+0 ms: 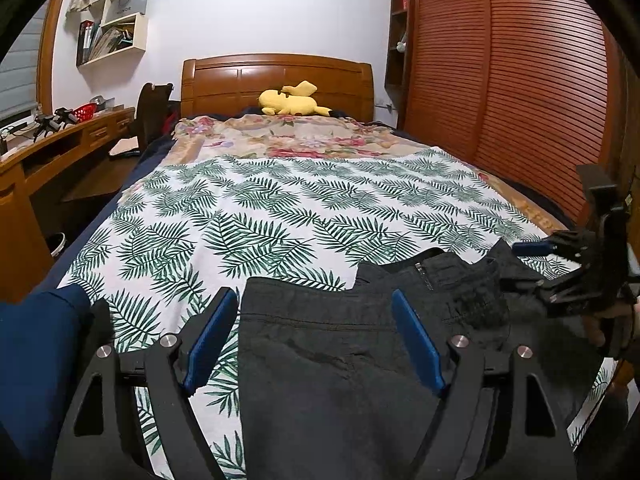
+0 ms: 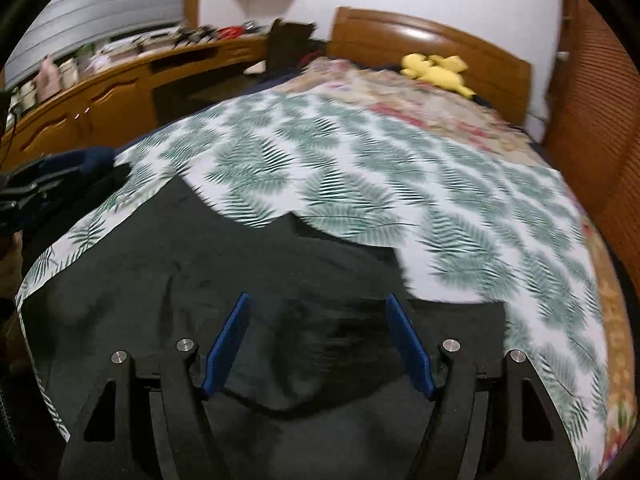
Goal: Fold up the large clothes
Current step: 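Lower the hem onto the jacket and open both grippers, then press down on the folded jacket with the right gripper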
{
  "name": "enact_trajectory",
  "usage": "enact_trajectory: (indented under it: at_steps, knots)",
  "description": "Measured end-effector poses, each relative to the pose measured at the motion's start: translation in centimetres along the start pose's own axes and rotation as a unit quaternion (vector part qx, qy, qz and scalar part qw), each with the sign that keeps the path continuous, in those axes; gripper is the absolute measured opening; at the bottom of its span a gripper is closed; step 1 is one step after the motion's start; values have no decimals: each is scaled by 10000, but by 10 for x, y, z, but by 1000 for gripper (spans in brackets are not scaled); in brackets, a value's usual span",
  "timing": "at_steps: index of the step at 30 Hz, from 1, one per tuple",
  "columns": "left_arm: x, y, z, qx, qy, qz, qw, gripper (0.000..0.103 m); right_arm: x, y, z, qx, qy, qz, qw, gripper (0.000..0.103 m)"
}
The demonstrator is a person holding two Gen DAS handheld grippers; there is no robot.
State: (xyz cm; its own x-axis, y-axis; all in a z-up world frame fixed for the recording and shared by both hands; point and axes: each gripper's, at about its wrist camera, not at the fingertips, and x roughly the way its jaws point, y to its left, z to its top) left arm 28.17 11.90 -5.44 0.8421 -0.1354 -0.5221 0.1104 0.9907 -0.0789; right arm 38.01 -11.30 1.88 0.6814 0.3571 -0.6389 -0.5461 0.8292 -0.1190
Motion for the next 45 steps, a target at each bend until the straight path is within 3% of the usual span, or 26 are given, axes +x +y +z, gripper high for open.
enact_trajectory:
  at_steps: [13,15,17,20,23,26,29,36,39,41,45]
  knots:
    - [2,4,-3,30,72,-3,10000,80,99,-3,31,-286,1194,189,9922,69]
    - [2,3,-3,63,76,-5,10000,80,107,-4,32,-337,1348,255,9900,60]
    - [2,2,-3,76,71,-9,9999,80,114,-5,31,-429,1522,216,9872,31]
    - [1,3,-2,51,67,-26,10000,80,118,-5,28,-694,1560,215,9851,7]
    - [2,3,-1,-1,69,-49,10000,80,103,-8,40,-698,993,-14,9926,5]
    - [2,1,-1,-23,100,-108,9999,80,97,-12,59,-638,570,-191,9962,4]
    - [1,-4,-1,91,108,-57,9999,80,103,-10,72,-721,411,-245,9963,4]
    - [-1,-9,1,113,69,-148,9998,80,141,-17,66,-514,850,-319,9945,8]
    - [2,-9,-2,92,52,-306,9995,80,134,-31,69,-52,628,-118,9979,27]
    - [5,-10,-4,37,64,-468,9989,80,115,-48,71,326,367,15,9988,52]
    - [17,-20,-9,82,237,-564,9981,80,79,-82,68,503,86,-200,9985,55]
